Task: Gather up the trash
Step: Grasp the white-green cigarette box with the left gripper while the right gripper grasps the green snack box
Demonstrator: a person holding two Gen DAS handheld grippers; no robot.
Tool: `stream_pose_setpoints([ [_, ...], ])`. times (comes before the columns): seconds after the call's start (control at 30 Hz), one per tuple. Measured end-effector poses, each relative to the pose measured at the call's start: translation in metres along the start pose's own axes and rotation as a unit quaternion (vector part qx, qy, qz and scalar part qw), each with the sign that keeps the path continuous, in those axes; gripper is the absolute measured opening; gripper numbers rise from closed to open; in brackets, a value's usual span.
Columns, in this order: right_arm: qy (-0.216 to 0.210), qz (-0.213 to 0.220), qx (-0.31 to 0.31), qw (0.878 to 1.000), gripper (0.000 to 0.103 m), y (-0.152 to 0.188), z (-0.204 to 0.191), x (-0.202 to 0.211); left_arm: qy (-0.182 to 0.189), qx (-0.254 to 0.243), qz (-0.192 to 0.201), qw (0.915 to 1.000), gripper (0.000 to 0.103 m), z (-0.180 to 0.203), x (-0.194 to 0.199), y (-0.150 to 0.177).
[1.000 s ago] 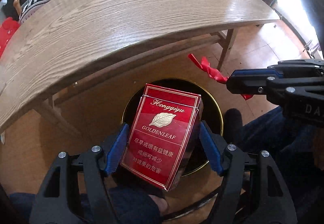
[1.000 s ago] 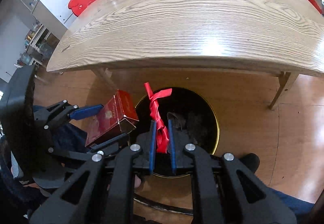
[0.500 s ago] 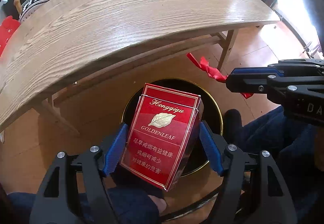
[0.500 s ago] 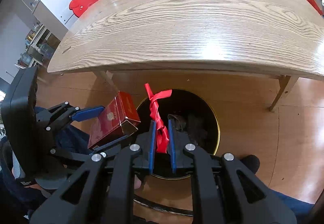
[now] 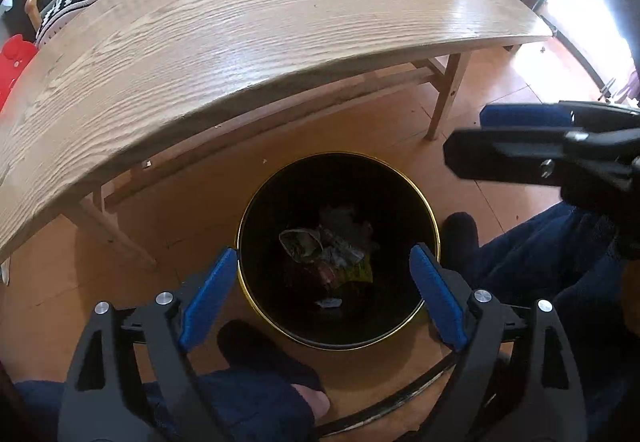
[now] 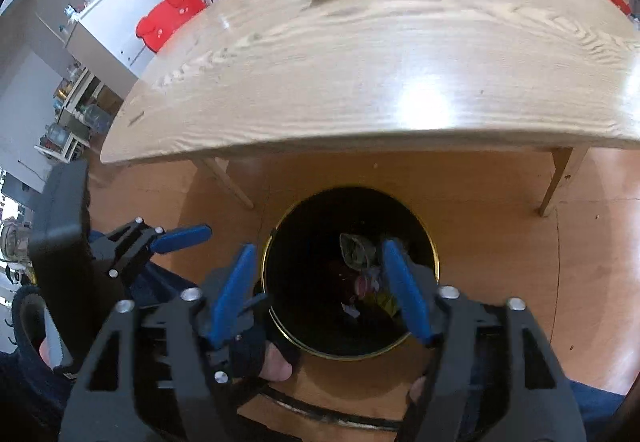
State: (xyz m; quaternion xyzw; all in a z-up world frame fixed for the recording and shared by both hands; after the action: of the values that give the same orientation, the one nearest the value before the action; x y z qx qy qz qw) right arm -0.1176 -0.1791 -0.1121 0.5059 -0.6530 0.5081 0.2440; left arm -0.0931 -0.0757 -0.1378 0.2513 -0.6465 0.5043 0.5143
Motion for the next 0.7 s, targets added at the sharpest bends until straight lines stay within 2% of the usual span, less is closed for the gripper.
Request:
stream_pose_setpoints([
  [0.13,0.0,0.0,0.001,1.0,0.066,-0.001,0.0,0.0,0.007,0.009,0.014,0.9998,0.086,-0.002,0.006,-0.004],
  [0.23,0.002,0.015,0.003,1.0,0.068,-0.006,0.001,0.008,0.029,0.023,0.039,0.9985,0.092,-0.006,0.02,-0.01],
  [0.37,0.015,0.049,0.006,0.999,0.076,-0.027,0.003,0.028,0.033,0.04,0.063,0.9967,0.094,-0.019,0.035,-0.024],
  [0.5,0.027,0.085,0.003,0.996,0.083,-0.07,0.008,0.045,0.018,0.04,0.075,0.9962,0.094,-0.033,0.044,-0.054],
  [0.57,0.031,0.097,-0.002,0.995,0.086,-0.091,0.011,0.049,-0.005,0.041,0.092,0.9949,0.095,-0.044,0.05,-0.075],
  [0.7,0.035,0.11,-0.013,0.993,0.086,-0.145,0.023,0.044,-0.027,0.066,0.119,0.9903,0.095,-0.07,0.06,-0.125],
])
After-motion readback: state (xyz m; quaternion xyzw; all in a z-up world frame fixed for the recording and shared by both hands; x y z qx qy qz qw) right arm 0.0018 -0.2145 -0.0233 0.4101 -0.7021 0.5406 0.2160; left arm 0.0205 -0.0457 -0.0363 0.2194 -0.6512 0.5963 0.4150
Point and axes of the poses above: each gripper's, at about its wrist camera, not at the fingertips, and x roughly against the way its jaws point, z to its right, y to its underside, the point moved 4 cm from there along -x, roughly the way its jaws point, and after that the axes turned 1 degree about -y, right-handed, at the moved point
